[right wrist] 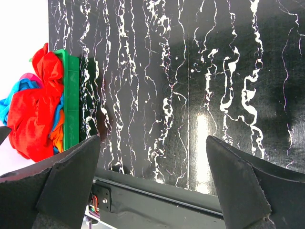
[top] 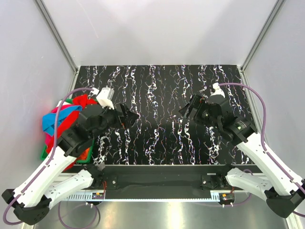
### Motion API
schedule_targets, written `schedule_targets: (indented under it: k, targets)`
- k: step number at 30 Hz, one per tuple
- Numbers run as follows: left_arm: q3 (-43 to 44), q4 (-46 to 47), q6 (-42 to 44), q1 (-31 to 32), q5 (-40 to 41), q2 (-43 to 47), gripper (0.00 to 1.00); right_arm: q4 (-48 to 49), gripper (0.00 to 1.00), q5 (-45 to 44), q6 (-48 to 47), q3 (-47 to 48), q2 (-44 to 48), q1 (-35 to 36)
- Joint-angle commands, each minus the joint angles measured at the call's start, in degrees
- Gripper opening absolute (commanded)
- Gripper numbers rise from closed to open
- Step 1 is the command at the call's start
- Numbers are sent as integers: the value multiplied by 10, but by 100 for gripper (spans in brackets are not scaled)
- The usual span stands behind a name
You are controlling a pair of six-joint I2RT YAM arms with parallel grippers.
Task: Fold and stack the t-shirts
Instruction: Grab the tshirt from the pile
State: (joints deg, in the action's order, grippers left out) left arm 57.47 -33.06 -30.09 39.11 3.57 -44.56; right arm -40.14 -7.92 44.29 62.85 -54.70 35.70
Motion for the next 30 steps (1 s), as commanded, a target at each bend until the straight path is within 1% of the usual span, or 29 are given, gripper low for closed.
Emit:
schedule_targets:
  k: [1, 4, 5, 7, 8, 9, 11, 12, 14, 15, 17, 18, 20, 21, 23, 24, 25, 27, 28, 30]
  targets:
    - [0, 15, -2, 2, 37, 9, 99, 17, 100, -8, 11, 6, -7, 4]
    - [0, -6, -42, 2, 106, 2, 99, 18, 100, -10, 14, -3, -6, 4]
    - [1, -30, -58, 2, 159, 0, 99, 20, 100, -10, 14, -8, -4, 4]
    - [9, -57, -99, -3, 214, -5, 99, 24, 100, -12, 14, -15, 0, 4]
    - [14, -93, -115, -8, 263, -7, 97, 27, 100, -13, 14, -23, 3, 3]
    - [20, -108, -136, -25, 280, -7, 96, 30, 100, -14, 14, -28, 8, 4]
    - [38, -145, -148, -57, 309, -6, 95, 42, 100, -10, 14, -45, 13, 5]
    - [47, -159, -159, -102, 331, -9, 93, 48, 100, -8, 12, -50, 20, 3]
    - [72, -185, -152, -166, 329, -18, 92, 62, 100, 3, 7, -68, 26, 4]
    - [80, -192, -150, -233, 329, -24, 91, 68, 100, 5, 3, -72, 28, 4]
    - [94, -205, -154, -292, 334, -37, 90, 81, 100, 14, -1, -84, 28, 4]
    - [97, -207, -161, -341, 340, -42, 89, 83, 100, 19, -8, -86, 24, 4]
    - [92, -219, -169, -381, 342, -57, 89, 87, 100, 31, -12, -86, 18, 4]
    - [81, -225, -185, -417, 341, -69, 89, 86, 100, 35, -16, -86, 13, 4]
    - [68, -255, -207, -453, 316, -85, 89, 87, 100, 47, -16, -84, 8, 4]
    - [62, -265, -233, -478, 311, -93, 89, 86, 100, 53, -16, -84, 4, 4]
    - [44, -280, -246, -482, 306, -109, 87, 86, 100, 63, -17, -83, 3, 4]
    - [8, -280, -266, -483, 290, -128, 84, 88, 100, 73, -21, -82, 1, 3]
    - [-2, -279, -274, -483, 285, -133, 83, 87, 100, 75, -23, -82, 1, 3]
    - [-30, -264, -279, -483, 265, -139, 79, 87, 100, 72, -31, -83, 5, 4]
